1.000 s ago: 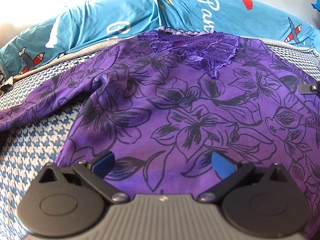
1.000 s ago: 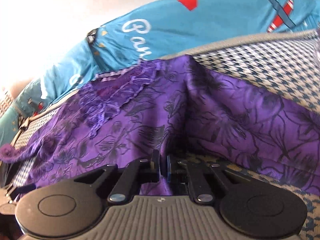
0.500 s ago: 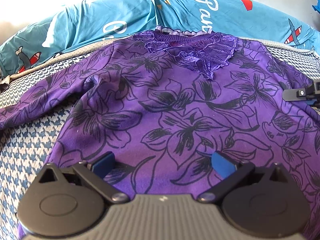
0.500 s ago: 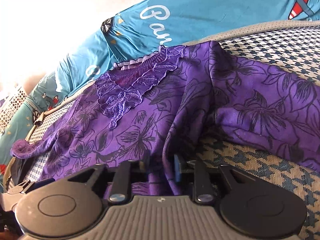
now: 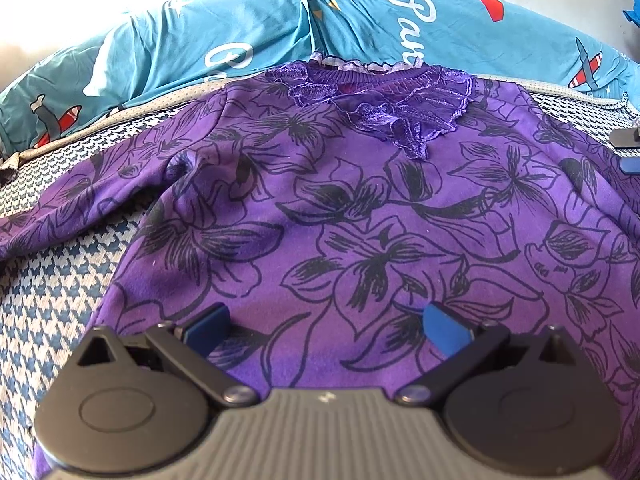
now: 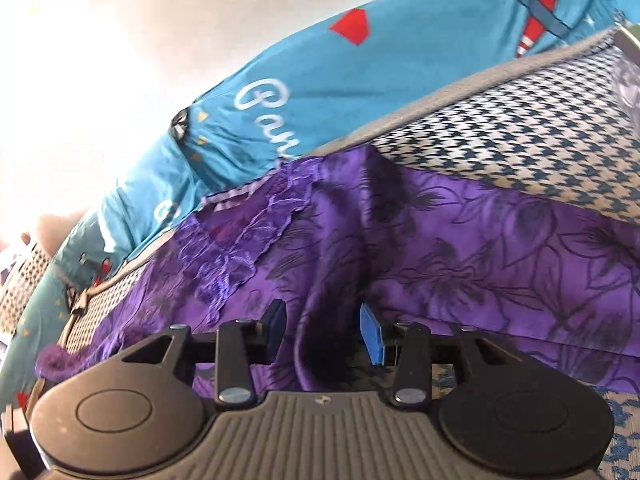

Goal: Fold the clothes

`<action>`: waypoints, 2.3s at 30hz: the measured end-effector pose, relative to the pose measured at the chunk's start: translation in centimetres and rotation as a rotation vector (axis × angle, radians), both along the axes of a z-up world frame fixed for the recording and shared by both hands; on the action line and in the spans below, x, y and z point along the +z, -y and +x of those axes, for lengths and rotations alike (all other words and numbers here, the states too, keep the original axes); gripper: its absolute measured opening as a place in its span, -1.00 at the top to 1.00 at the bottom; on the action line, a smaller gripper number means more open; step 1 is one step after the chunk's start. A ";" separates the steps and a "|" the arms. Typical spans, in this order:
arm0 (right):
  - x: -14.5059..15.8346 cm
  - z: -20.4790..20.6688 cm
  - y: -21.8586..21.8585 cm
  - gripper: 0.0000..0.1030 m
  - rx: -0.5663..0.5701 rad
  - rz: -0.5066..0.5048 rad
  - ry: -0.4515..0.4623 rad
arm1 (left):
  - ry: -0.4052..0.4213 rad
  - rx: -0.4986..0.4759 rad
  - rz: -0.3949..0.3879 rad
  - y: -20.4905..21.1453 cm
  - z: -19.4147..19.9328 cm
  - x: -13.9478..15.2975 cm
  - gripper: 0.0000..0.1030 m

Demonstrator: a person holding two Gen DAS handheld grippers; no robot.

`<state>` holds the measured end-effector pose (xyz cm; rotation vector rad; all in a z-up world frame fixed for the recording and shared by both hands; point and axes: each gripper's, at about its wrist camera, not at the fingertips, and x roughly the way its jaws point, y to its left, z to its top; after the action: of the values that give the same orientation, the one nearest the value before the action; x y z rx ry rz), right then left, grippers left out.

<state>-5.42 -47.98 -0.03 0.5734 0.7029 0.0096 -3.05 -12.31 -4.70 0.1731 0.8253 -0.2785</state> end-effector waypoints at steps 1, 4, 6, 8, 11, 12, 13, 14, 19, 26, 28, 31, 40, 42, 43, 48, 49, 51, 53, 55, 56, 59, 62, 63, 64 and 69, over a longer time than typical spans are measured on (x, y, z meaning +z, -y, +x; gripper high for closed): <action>-0.4 0.1 0.7 0.21 -0.039 0.025 -0.018 | 0.000 0.000 0.000 0.0 0.0 0.0 -1.00; -1.9 0.5 2.1 0.22 -0.105 0.091 -0.075 | 0.001 -0.001 -0.001 0.0 0.0 0.0 -1.00; -2.7 0.8 2.5 0.22 -0.129 0.131 -0.096 | 0.002 -0.002 -0.002 0.0 0.0 0.0 -1.00; -3.4 1.0 2.7 0.22 -0.148 0.179 -0.106 | 0.002 -0.002 -0.003 0.0 0.0 0.0 -1.00; -4.2 1.3 3.0 0.22 -0.175 0.256 -0.114 | 0.003 -0.003 -0.004 0.0 0.0 0.0 -1.00; -4.5 1.4 3.0 0.22 -0.184 0.280 -0.117 | 0.003 -0.004 -0.004 0.0 0.0 0.0 -1.00; -4.7 1.6 3.0 0.22 -0.190 0.288 -0.117 | 0.004 -0.004 -0.004 0.0 0.0 0.0 -1.00; -4.8 1.8 2.9 0.22 -0.198 0.302 -0.115 | 0.004 -0.004 -0.004 0.0 0.1 0.1 -1.00; -5.4 2.5 2.5 0.23 -0.241 0.358 -0.130 | 0.004 -0.008 -0.004 -0.1 0.0 0.1 -1.00; -5.5 1.5 1.7 0.39 -0.357 0.404 -0.196 | 0.007 -0.014 -0.003 -0.1 0.1 0.1 -1.00; -5.9 1.4 2.1 0.41 -0.381 0.445 -0.191 | 0.008 -0.012 -0.003 -0.1 0.1 0.1 -1.00; -6.5 1.6 2.4 0.40 -0.395 0.494 -0.175 | 0.010 -0.011 -0.003 -0.1 0.2 0.1 -1.00; -7.0 2.9 1.3 0.44 -0.426 0.460 -0.118 | 0.010 -0.017 -0.004 -0.2 0.3 0.2 -1.00; -6.9 3.1 1.1 0.70 -0.432 0.418 -0.120 | 0.011 -0.017 -0.004 -0.1 0.3 0.2 -1.00; -6.9 3.1 1.1 0.73 -0.434 0.405 -0.116 | 0.011 -0.017 -0.004 -0.1 0.3 0.2 -1.00; -4.3 2.9 1.4 0.80 -0.458 0.235 -0.032 | 0.012 -0.019 -0.002 -0.1 0.3 0.3 -1.00; -3.4 2.9 1.6 0.80 -0.467 0.176 0.003 | 0.012 -0.019 -0.002 0.0 0.3 0.3 -1.00; -2.7 3.2 2.1 0.82 -0.460 0.089 0.019 | 0.012 -0.020 -0.001 0.0 0.3 0.2 -1.00; -3.6 3.8 2.2 0.83 -0.455 0.044 -0.042 | 0.012 -0.020 -0.002 -0.1 0.3 0.2 -1.00; -4.2 4.1 2.2 0.85 -0.453 0.018 -0.080 | 0.009 -0.021 -0.004 -0.1 0.4 0.2 -1.00; -4.4 4.2 2.2 0.84 -0.451 0.017 -0.084 | 0.009 -0.021 -0.003 -0.2 0.5 0.2 -1.00; -4.5 3.7 3.2 0.78 -0.430 0.123 -0.100 | 0.012 -0.024 0.002 -0.1 0.5 0.2 -1.00; -4.3 2.8 4.2 0.76 -0.413 0.212 -0.095 | 0.011 -0.023 0.000 -0.1 0.5 0.3 -1.00; -4.2 2.5 4.4 0.75 -0.408 0.237 -0.089 | 0.011 -0.022 0.001 -0.1 0.6 0.3 -1.00; -4.0 2.1 4.6 0.75 -0.399 0.246 -0.076 | 0.011 -0.021 0.001 -0.1 0.6 0.3 -1.00; -1.3 1.2 5.1 0.75 -0.370 0.068 0.016 | 0.019 -0.019 0.014 0.4 0.7 0.5 -1.00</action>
<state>-4.24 -53.10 -1.35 0.7612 0.5744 -0.3064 -2.38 -12.74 -4.23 0.1965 0.8071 -0.2888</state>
